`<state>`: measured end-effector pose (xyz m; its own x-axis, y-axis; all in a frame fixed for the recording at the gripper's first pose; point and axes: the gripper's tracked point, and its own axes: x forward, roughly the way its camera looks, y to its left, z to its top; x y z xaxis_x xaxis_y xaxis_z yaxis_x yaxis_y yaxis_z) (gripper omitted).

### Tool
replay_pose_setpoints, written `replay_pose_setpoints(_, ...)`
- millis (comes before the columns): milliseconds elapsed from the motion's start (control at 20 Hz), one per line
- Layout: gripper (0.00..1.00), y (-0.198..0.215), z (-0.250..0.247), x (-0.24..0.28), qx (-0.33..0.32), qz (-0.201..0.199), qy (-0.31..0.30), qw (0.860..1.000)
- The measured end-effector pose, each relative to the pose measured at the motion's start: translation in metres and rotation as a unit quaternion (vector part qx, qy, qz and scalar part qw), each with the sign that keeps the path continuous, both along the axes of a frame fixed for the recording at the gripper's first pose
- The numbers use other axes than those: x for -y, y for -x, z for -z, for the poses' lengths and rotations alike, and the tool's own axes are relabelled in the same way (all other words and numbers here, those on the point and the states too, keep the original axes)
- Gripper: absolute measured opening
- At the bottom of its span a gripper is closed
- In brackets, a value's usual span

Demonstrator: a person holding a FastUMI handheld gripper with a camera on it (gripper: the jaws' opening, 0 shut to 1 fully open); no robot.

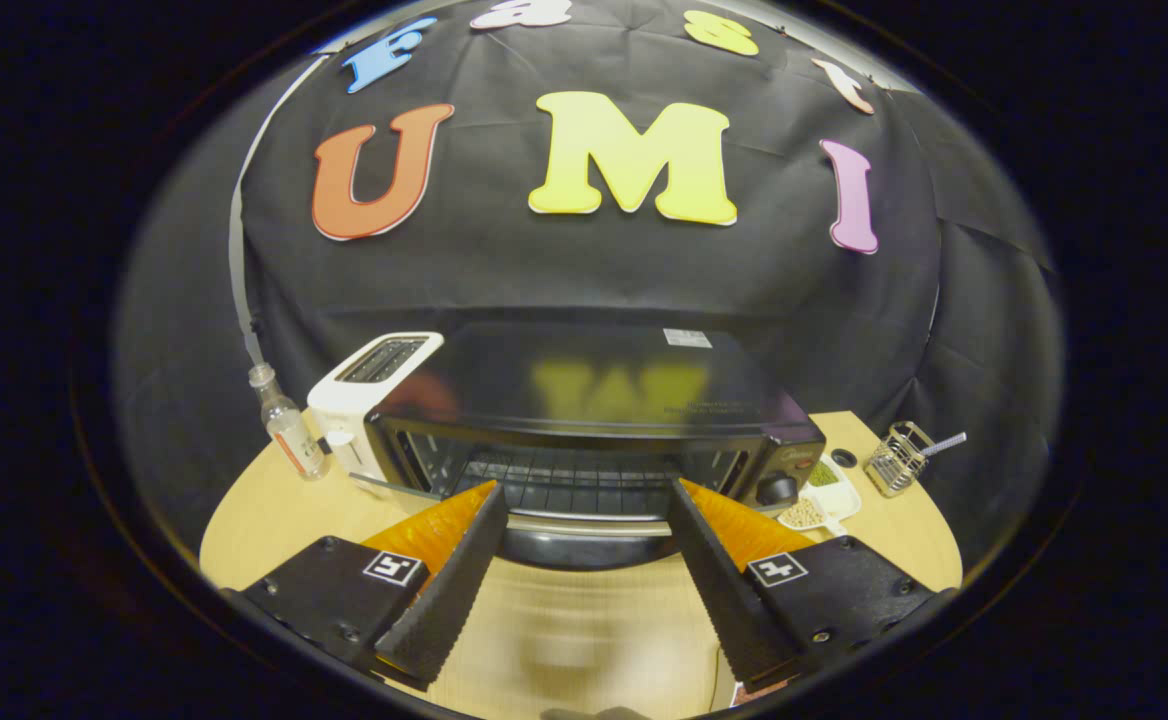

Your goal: Open the toaster oven, put the food inside, and close the toaster oven door.

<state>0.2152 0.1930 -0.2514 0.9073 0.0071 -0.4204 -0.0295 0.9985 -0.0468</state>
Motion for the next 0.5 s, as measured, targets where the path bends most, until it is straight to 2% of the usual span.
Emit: replay_pose_setpoints(500, 1.0, 0.066, 0.06, 0.002, -0.046, 0.001, 0.02, 0.999)
